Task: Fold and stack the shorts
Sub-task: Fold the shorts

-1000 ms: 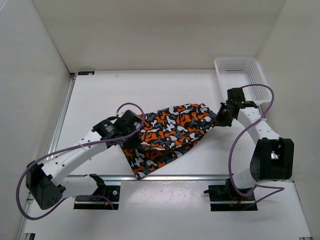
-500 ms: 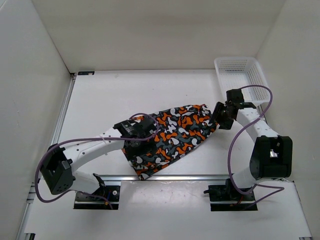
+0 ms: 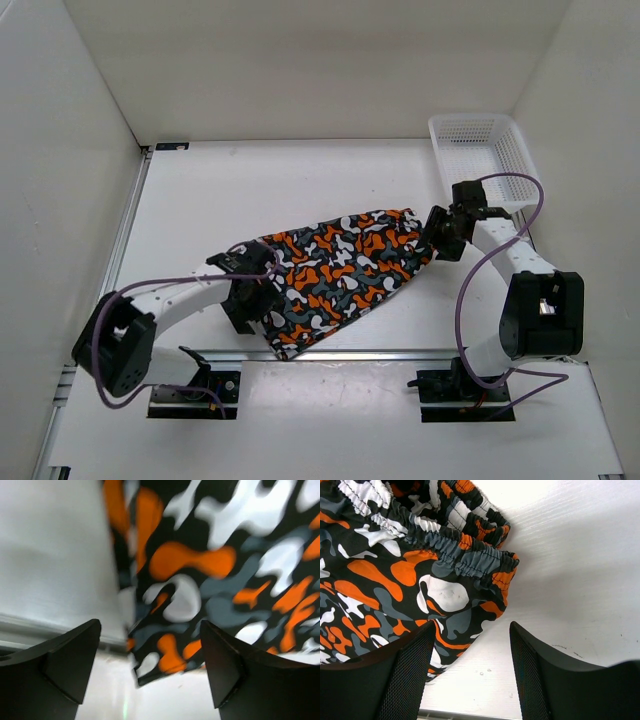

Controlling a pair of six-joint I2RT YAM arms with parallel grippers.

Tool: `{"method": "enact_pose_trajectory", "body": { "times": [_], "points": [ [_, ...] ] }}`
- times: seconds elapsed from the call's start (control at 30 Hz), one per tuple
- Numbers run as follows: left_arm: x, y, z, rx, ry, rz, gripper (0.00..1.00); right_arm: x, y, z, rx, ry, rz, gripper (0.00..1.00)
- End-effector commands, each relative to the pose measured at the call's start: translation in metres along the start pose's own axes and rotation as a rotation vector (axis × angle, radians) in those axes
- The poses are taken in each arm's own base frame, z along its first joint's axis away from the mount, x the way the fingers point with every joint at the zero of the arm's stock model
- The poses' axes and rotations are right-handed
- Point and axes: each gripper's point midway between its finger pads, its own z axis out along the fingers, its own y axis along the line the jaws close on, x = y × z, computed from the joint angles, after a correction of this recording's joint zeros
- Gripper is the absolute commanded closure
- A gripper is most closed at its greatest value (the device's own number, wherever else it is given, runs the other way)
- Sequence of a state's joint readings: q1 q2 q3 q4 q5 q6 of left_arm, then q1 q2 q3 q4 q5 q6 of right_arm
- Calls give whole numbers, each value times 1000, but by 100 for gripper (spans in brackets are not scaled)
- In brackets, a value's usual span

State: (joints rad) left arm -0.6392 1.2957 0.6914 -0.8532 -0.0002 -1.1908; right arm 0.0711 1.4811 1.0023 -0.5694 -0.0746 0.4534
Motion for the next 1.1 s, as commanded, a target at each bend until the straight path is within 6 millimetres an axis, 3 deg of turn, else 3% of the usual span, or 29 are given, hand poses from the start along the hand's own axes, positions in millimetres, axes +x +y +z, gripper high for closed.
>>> {"method": "enact_pose_trajectory", "body": {
  "times": [0.0, 0.17, 0.27, 0.3, 0.37, 0.43, 0.57, 0.7, 0.77, 0.83, 0.9, 0.93, 0.97, 1.0, 1.03, 1.07],
  "points": [
    [-24, -34, 5, 74, -42, 4, 11, -8, 6, -4, -34, -34, 3, 34],
    [-29, -43, 39, -28, 35, 44, 20, -7, 8, -4, -42, -29, 12, 34],
    [-30, -41, 52, -63, 84, 55, 34, -4, 6, -3, -39, -21, 13, 34],
    [-35, -41, 53, -62, 83, 61, 41, -2, 5, -1, -39, -21, 13, 34],
    [-47, -46, 49, -41, 68, 63, 73, 8, 6, 1, -59, 12, 16, 34],
    [-69, -47, 45, -19, 46, 44, 90, 13, 8, 5, -81, 24, 16, 37],
    [-119, -36, 36, -67, -43, 12, 90, 35, 2, 14, -94, 70, 43, 40],
    [-186, -29, 14, -137, -159, -29, 90, 41, 12, 7, -123, 63, 13, 48],
    [-204, -23, 6, -174, -190, -15, 90, 43, 11, 6, -111, 62, -7, 48],
    [-226, -24, -1, -178, -211, -3, 79, 33, 19, -3, -119, 31, -30, 40],
    [-238, -22, -8, -179, -216, 1, 43, 21, 28, -12, -135, 8, -67, 35],
    [-247, -20, -14, -181, -220, 6, 29, 19, 32, -13, -138, 12, -84, 34],
    [-247, -23, -20, -166, -224, 5, 24, 18, 37, -12, -128, 14, -110, 34],
    [-251, -21, -28, -161, -234, 5, 7, 13, 41, -13, -120, 8, -131, 34],
    [-251, -21, -42, -148, -250, 3, 5, -2, 52, -19, -126, -27, -169, 37],
    [-253, -24, -54, -132, -270, 12, 5, 1, 60, -15, -115, -3, -192, 53]
  ]
}}
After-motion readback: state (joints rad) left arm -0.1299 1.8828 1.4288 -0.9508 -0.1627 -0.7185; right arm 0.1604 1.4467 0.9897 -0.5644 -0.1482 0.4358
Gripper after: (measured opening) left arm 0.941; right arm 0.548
